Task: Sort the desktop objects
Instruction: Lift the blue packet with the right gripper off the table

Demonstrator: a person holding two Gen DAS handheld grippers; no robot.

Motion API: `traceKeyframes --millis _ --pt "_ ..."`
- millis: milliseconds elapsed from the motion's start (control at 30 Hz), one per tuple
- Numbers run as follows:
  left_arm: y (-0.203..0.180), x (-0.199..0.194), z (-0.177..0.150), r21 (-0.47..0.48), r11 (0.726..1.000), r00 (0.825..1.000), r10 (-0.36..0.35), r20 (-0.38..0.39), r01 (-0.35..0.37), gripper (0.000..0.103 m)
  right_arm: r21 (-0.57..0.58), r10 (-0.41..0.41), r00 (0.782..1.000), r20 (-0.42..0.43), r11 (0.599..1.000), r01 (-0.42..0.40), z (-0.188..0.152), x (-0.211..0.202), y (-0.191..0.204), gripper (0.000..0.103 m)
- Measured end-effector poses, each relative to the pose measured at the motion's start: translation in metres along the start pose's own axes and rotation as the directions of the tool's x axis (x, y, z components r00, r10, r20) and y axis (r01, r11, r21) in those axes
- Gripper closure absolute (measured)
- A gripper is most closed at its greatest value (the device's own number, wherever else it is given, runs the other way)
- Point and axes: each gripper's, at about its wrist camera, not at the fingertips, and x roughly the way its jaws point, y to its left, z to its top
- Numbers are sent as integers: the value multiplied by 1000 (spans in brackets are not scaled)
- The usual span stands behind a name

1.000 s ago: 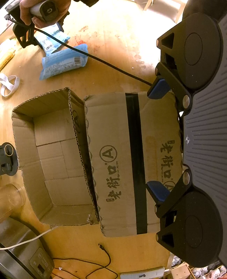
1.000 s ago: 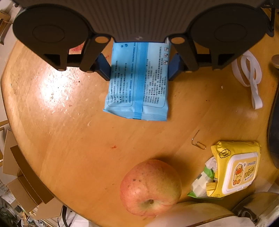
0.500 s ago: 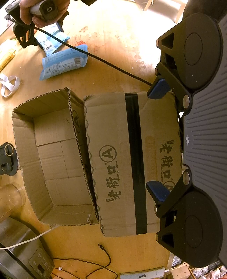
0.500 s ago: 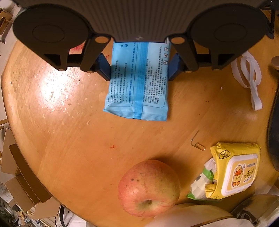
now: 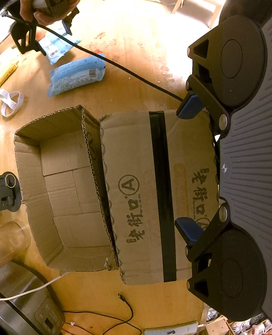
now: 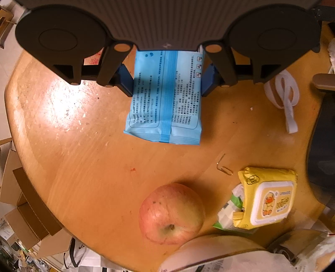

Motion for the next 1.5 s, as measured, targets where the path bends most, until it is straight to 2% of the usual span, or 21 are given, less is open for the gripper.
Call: traceKeyframes --millis 400,1133,1333,1500 --pt "3 2 0 -1 1000 1000 -15 -2 15 0 -47 18 1000 -4 999 -18 -12 -32 7 37" --pt "10 3 2 -2 999 999 -52 8 52 0 -99 66 998 7 993 -65 -14 -89 -1 37" --pt "11 2 3 -1 998 998 -57 10 58 0 -147 69 998 -11 987 -70 -14 -89 3 37" --pt "12 1 3 -4 998 998 -59 10 59 0 -241 76 997 -34 967 -82 -15 -86 9 37"
